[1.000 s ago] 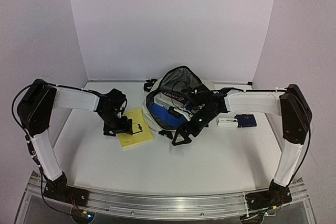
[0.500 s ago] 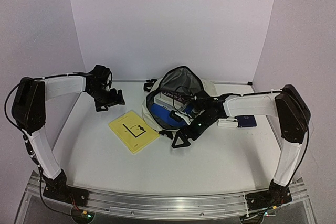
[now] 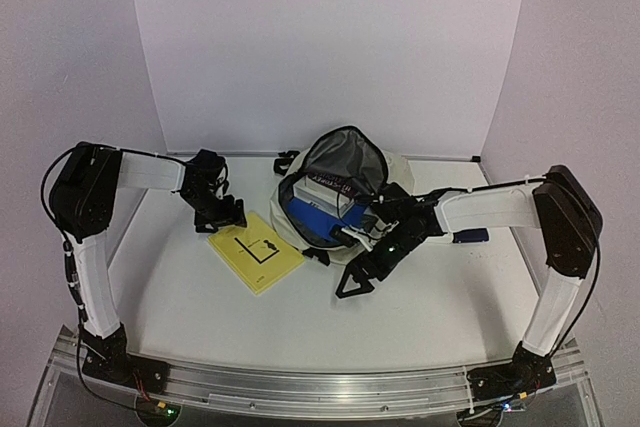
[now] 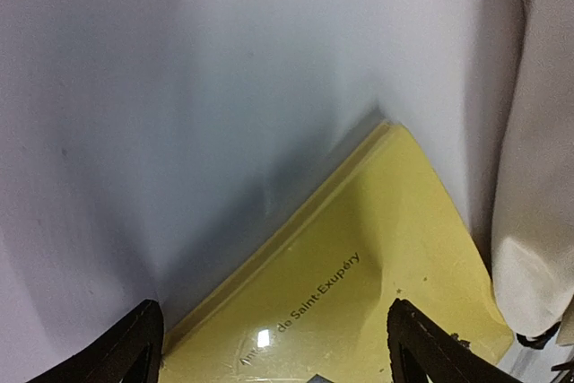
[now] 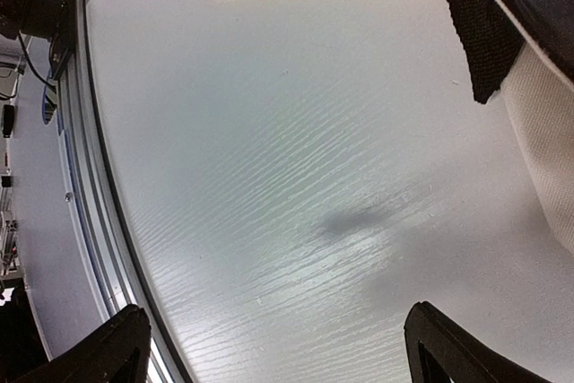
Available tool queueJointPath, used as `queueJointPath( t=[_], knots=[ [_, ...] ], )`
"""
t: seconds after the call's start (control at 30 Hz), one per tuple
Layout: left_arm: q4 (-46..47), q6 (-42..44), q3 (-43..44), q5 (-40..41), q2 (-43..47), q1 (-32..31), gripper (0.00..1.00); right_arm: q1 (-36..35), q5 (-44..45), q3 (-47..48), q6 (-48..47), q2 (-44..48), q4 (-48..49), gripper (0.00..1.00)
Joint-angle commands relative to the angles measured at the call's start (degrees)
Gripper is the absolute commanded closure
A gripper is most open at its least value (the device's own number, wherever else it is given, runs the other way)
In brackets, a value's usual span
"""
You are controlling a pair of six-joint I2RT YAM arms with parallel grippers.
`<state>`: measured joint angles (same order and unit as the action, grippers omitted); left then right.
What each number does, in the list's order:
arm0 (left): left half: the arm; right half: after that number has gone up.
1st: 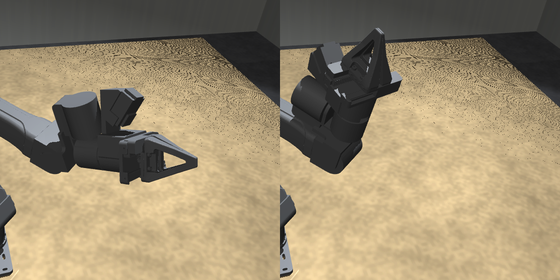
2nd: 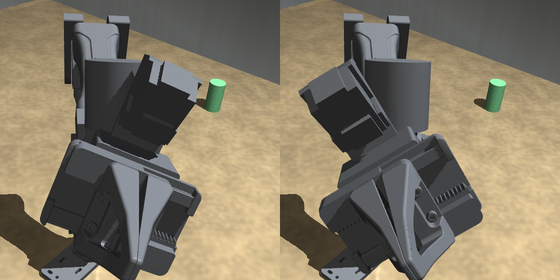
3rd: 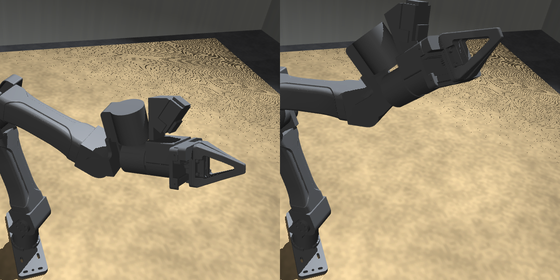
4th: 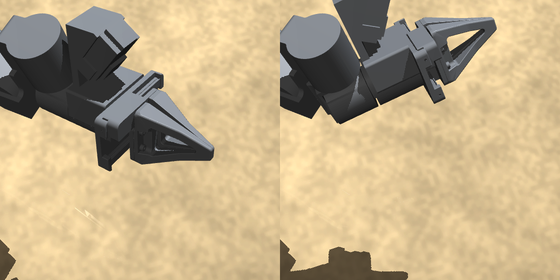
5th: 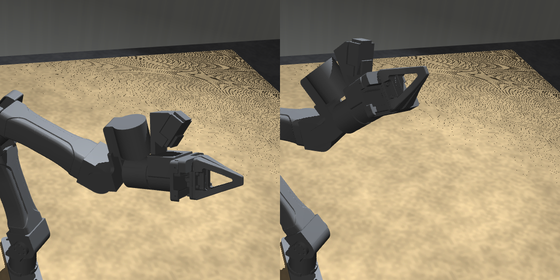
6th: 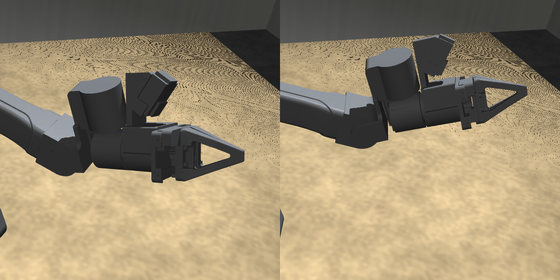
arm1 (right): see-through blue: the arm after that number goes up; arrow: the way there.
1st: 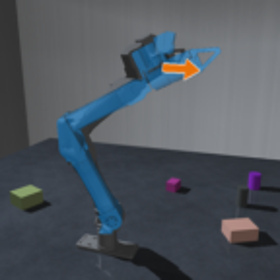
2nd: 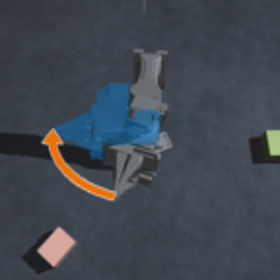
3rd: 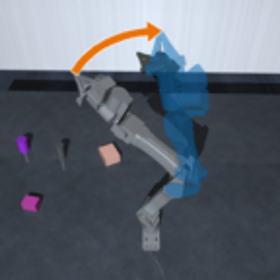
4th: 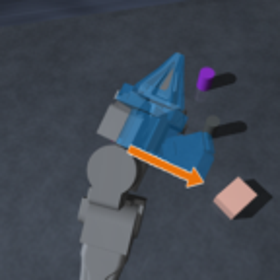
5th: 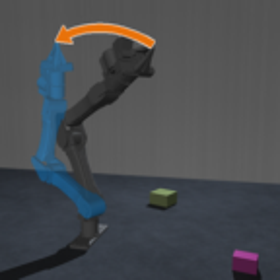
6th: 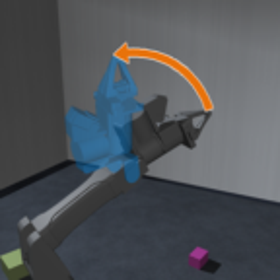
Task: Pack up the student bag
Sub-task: Move the book to the center of the board.
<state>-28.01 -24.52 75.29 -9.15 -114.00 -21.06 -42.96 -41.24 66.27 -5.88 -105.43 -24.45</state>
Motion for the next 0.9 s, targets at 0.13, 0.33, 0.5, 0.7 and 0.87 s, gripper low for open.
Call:
queueJointPath(
  t=[0.13, 0.33, 0.5, 0.7, 0.87],
  knots=[
    [11.4, -7.7, -15.6, -5.8, 7.8, -16.4, 0.21, -0.2, -1.4, -4.0, 4.5, 2.1, 6.4, 0.02],
    [20.3, -21.2, -26.1, -4.3, 13.7, -21.8, 0.28, 4.5, -4.1, -6.3, 7.7, -1.8, 6.3, 0.05],
    [20.2, -23.7, -27.6, 0.4, 16.6, -25.5, 0.24, 7.2, -6.8, -8.6, 4.0, -0.5, 4.0, 0.09],
    [14.4, -18.3, -25.7, 5.2, 22.8, -28.9, 0.17, 5.1, -1.9, -8.3, -6.1, 7.3, -3.3, 0.17],
    [11.4, -16.8, -25.6, 5.6, 28.7, -29.0, 0.15, -5.0, 2.5, -6.7, -14.1, 7.9, -10.9, 0.24]
  ],
)
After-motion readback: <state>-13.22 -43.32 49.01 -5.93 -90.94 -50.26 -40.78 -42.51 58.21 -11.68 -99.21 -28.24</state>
